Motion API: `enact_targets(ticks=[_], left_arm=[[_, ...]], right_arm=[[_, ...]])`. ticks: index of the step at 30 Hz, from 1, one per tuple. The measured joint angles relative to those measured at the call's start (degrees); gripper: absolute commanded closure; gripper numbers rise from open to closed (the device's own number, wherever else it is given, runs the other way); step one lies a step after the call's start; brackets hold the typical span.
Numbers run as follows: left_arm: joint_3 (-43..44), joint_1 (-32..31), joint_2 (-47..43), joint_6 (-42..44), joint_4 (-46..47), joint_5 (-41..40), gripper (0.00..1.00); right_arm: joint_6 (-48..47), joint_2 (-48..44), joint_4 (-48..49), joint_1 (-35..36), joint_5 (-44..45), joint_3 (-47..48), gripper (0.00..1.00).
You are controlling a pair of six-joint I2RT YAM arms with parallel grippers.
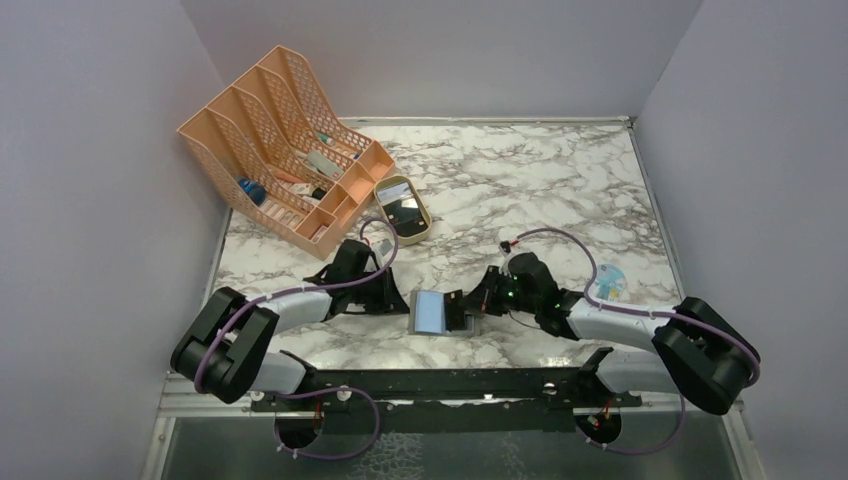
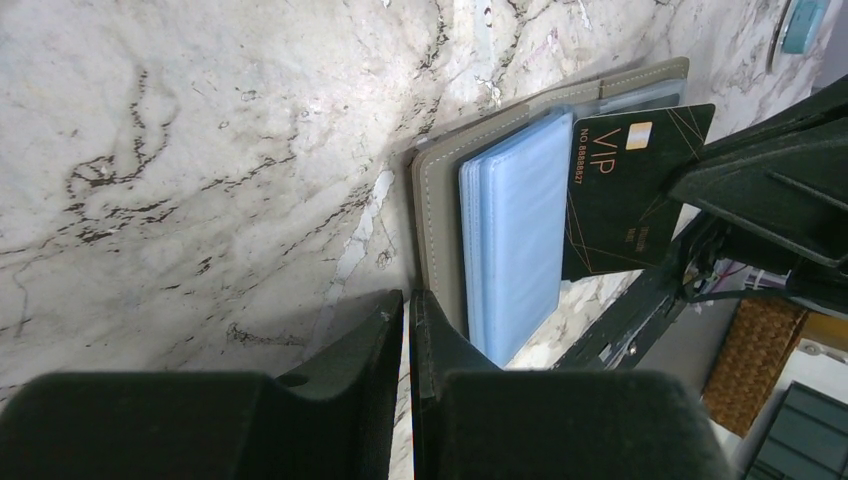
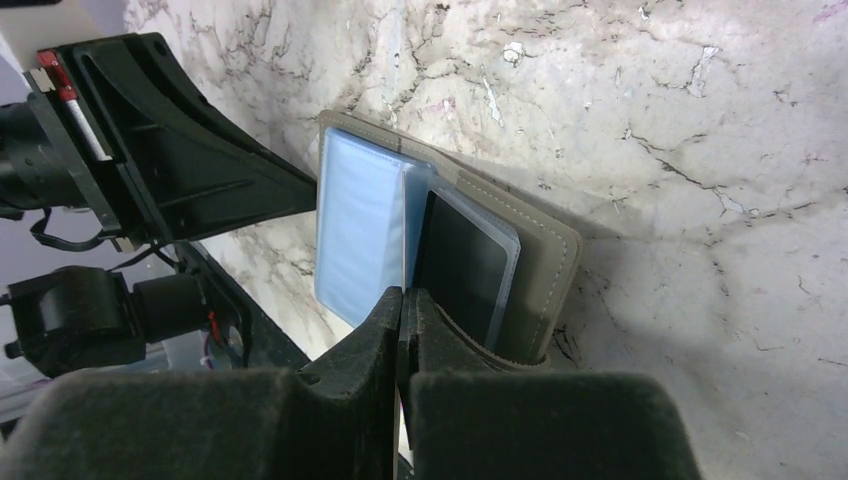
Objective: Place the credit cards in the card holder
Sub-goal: Insert the credit card into the card holder.
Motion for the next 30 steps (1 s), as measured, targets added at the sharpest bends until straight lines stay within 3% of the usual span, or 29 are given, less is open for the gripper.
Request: enact_targets(ticks=[21,30], left_arm=[[-2.75,-2.64,-1.57,-2.86,2.82,-0.07,0.88],[-2.99,-3.34,-1.66,-3.65,3.26,-0.17,0.88]], right_arm=[[6.01,3.21,3.61,-0.11,-1.07,-1.29,0.99],[5.53,-0.24,2.25,-0.11,0.02,-3.1,0.99]])
